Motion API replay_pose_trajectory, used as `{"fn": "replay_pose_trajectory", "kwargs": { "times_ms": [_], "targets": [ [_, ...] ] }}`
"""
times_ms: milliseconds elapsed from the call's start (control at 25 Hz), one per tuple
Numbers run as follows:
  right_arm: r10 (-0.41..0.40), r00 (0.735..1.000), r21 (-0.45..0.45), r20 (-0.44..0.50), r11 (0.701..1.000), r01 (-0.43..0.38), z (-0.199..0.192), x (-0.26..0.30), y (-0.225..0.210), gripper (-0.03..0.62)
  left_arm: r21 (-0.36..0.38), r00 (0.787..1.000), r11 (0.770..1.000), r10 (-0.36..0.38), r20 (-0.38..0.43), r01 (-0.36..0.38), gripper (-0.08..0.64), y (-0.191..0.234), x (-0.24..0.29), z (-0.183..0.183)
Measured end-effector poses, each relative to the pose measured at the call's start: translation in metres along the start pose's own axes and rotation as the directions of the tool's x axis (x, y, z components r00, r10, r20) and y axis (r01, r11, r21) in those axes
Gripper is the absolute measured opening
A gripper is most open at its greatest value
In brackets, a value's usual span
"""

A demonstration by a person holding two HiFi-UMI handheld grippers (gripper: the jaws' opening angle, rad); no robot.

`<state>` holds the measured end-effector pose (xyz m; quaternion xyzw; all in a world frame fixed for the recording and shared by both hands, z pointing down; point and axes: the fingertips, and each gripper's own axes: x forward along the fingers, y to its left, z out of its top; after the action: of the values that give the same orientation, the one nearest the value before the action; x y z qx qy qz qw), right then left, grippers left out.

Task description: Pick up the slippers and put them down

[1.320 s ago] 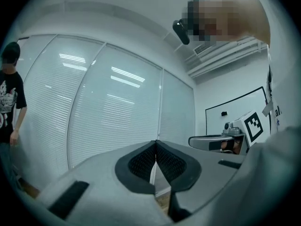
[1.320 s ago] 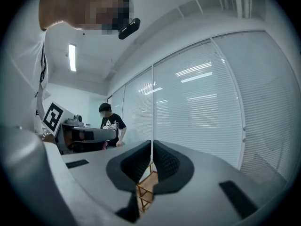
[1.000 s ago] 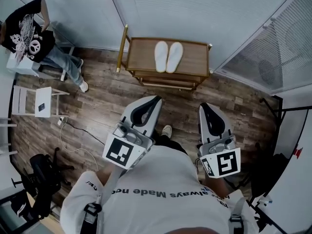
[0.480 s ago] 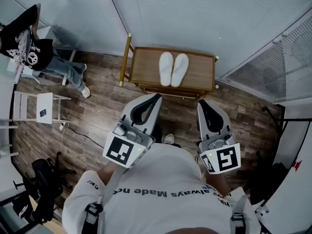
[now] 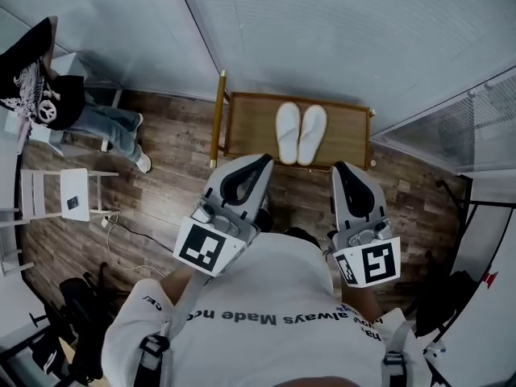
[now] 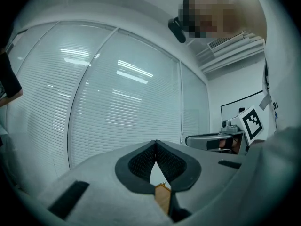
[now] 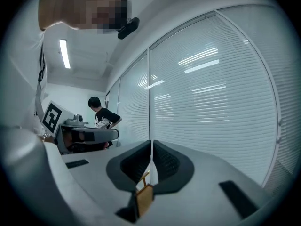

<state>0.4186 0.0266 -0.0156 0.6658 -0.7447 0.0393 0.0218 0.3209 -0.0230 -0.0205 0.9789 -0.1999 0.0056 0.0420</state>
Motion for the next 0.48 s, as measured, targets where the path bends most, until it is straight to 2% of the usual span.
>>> {"fn": "replay_pose_trajectory", "kwargs": {
  "times_ms": [240, 480],
  "targets": [
    [-0.022, 1.000, 0.023, -0.015, 0.999, 0.022, -0.005, 0.036, -0.003, 0.018, -0.042, 1.000, 0.999, -0.017, -0.022, 0.016, 0.011, 0.038, 0.015, -0.005],
    [-0.010, 0.999, 0.015, -0.033, 1.000, 0.010, -0.011, 0.057, -0.020, 0.018, -0.041, 0.999, 0.999, -0.023, -0.026, 0.022, 0.011, 0.049, 0.039, -0.015]
  ]
}}
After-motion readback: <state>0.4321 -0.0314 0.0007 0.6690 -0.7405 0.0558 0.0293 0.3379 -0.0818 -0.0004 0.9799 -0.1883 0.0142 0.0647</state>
